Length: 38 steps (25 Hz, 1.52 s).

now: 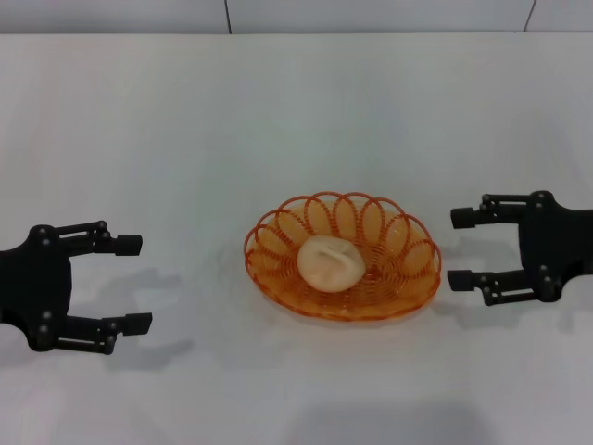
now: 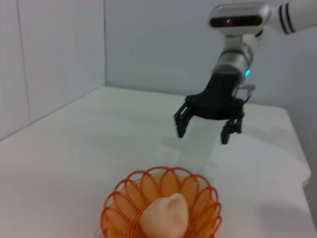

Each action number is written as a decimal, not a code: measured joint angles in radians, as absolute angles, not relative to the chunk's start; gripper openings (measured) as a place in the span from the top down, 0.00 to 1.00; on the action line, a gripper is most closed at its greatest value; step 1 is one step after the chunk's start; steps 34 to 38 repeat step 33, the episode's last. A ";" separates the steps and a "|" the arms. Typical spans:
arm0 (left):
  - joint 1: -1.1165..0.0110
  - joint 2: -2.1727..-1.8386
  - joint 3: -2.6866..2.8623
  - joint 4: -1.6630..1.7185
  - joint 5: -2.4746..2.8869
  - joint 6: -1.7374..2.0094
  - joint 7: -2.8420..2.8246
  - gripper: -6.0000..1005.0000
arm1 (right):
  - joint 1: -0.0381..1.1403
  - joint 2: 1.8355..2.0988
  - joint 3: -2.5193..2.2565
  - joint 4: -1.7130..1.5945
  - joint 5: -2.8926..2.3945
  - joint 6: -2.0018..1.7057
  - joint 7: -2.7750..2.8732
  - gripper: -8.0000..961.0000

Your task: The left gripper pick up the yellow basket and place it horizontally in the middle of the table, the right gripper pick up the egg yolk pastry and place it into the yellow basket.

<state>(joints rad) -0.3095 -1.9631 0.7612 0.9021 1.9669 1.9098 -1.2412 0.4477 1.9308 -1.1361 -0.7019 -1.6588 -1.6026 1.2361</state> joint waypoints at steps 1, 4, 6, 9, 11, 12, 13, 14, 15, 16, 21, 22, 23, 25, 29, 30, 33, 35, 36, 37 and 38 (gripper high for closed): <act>-0.312 -1.963 0.761 0.901 1.972 1.903 -1.242 0.12 | 0.445 1.925 -1.135 -0.695 -1.659 -1.606 1.231 0.20; -0.319 -1.962 0.761 0.897 1.975 1.897 -1.243 0.12 | 0.442 1.915 -1.134 -0.679 -1.661 -1.612 1.222 0.20; -0.326 -1.961 0.761 0.896 1.976 1.896 -1.243 0.12 | 0.442 1.913 -1.133 -0.676 -1.671 -1.620 1.219 0.20; -0.336 -1.960 0.761 0.894 1.976 1.894 -1.245 0.12 | 0.443 1.912 -1.132 -0.675 -1.687 -1.630 1.218 0.20; -0.342 -1.960 0.761 0.892 1.977 1.891 -1.249 0.12 | 0.446 1.912 -1.132 -0.675 -1.697 -1.633 1.218 0.20; -0.342 -1.960 0.761 0.892 1.977 1.891 -1.249 0.12 | 0.448 1.913 -1.131 -0.675 -1.700 -1.633 1.218 0.20; -0.347 -1.959 0.761 0.892 1.979 1.888 -1.258 0.12 | 0.449 1.913 -1.131 -0.675 -1.704 -1.633 1.219 0.20; -0.349 -1.958 0.761 0.892 1.980 1.888 -1.259 0.12 | 0.450 1.914 -1.131 -0.674 -1.705 -1.632 1.219 0.20; -0.350 -1.957 0.761 0.891 1.980 1.887 -1.260 0.12 | 0.450 1.914 -1.130 -0.674 -1.706 -1.631 1.219 0.20; -0.352 -1.957 0.761 0.891 1.981 1.887 -1.261 0.12 | 0.451 1.915 -1.130 -0.674 -1.706 -1.630 1.219 0.20; -0.358 -1.956 0.761 0.891 1.981 1.887 -1.267 0.12 | 0.451 1.915 -1.129 -0.674 -1.707 -1.625 1.219 0.20; -0.360 -1.956 0.761 0.891 1.982 1.887 -1.270 0.12 | 0.451 1.915 -1.129 -0.673 -1.707 -1.625 1.219 0.20; -0.361 -1.956 0.761 0.891 1.982 1.887 -1.273 0.12 | 0.451 1.915 -1.129 -0.673 -1.707 -1.624 1.219 0.20; -0.363 -1.956 0.762 0.892 1.985 1.887 -1.276 0.12 | 0.451 1.914 -1.129 -0.673 -1.707 -1.624 1.219 0.20; -0.367 -1.955 0.761 0.892 1.991 1.887 -1.277 0.12 | 0.451 1.914 -1.129 -0.673 -1.707 -1.623 1.219 0.20; -0.367 -1.955 0.761 0.892 1.991 1.887 -1.277 0.12 | 0.451 1.915 -1.129 -0.673 -1.707 -1.623 1.219 0.20; -0.367 -1.955 0.761 0.894 1.991 1.887 -1.278 0.12 | 0.450 1.917 -1.129 -0.673 -1.707 -1.623 1.219 0.20; -0.367 -1.955 0.761 0.894 1.991 1.887 -1.278 0.12 | 0.450 1.917 -1.129 -0.673 -1.707 -1.623 1.219 0.20; -0.367 -1.955 0.761 0.894 1.991 1.887 -1.278 0.12 | 0.450 1.917 -1.129 -0.673 -1.707 -1.623 1.219 0.20; -0.367 -1.955 0.761 0.894 1.991 1.887 -1.278 0.12 | 0.450 1.917 -1.129 -0.673 -1.707 -1.623 1.219 0.20; -0.367 -1.955 0.761 0.894 1.991 1.887 -1.278 0.12 | 0.450 1.917 -1.129 -0.673 -1.707 -1.623 1.219 0.20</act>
